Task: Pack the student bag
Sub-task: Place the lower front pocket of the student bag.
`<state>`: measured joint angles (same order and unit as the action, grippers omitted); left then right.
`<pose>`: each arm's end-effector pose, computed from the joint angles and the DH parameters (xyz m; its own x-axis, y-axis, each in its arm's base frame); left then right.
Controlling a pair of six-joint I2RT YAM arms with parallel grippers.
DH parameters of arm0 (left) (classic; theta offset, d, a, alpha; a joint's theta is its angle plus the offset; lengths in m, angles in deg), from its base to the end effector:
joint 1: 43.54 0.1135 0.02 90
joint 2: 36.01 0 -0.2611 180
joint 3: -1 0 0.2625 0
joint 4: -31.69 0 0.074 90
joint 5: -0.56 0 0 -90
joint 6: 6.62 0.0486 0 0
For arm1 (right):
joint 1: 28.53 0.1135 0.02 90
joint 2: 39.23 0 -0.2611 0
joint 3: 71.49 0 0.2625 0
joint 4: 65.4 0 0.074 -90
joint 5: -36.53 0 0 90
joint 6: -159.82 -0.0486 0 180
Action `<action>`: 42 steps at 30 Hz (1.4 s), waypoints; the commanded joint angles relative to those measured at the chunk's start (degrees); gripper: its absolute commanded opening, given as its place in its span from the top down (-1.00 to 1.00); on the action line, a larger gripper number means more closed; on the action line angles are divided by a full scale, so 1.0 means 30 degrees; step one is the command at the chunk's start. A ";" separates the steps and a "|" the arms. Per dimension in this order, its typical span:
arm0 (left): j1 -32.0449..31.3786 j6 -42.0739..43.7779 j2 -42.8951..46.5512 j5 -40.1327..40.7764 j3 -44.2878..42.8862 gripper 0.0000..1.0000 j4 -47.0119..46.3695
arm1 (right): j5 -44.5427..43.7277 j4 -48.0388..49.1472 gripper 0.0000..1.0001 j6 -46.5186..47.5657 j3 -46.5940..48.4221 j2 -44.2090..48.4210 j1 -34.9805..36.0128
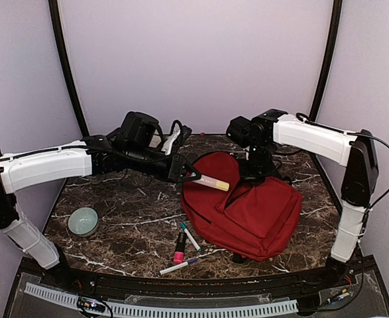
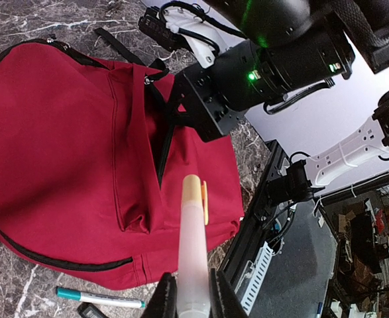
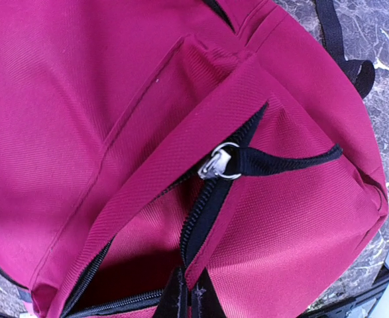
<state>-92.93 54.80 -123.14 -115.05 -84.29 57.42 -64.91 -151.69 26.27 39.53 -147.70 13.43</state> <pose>0.2273 -0.2974 0.3113 -0.7114 0.1669 -0.6827 0.6761 0.4281 -0.5997 0.2877 0.2457 0.2519 -0.9762 0.0304 -0.2149 0.0460 0.9966 -0.0678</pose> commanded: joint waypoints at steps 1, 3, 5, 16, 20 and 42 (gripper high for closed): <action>-0.0003 -0.0129 -0.0832 0.0075 -0.1057 1.00 -0.0590 | 0.0692 0.1296 1.00 0.0455 -0.1460 0.1386 0.0078; -0.0003 0.0026 -0.1619 -0.0283 -0.1487 1.00 -0.0818 | 0.0745 0.1667 1.00 0.0578 -0.1905 0.1762 0.0078; -0.0003 0.0341 -0.2387 -0.0649 -0.2027 1.00 -0.0915 | 0.0944 0.1951 1.00 0.0697 -0.2117 0.2067 0.0078; -0.0003 0.1035 -0.6202 -0.1573 -0.4921 1.00 -0.0359 | 0.2172 0.3162 1.00 0.1211 -0.2660 0.2628 0.0061; -0.0003 0.0678 -0.6641 -0.1475 -0.5083 1.00 -0.0662 | 0.2308 0.3232 1.00 0.1412 -0.2744 0.2755 0.0055; -0.0003 0.0881 -0.9499 -0.2435 -0.6627 1.00 0.0215 | 0.2906 0.3705 1.00 0.1796 -0.2111 0.2656 0.0034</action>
<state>-92.93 56.74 -150.86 -120.53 -102.96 56.52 -57.94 -142.71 30.84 31.50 -141.62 13.36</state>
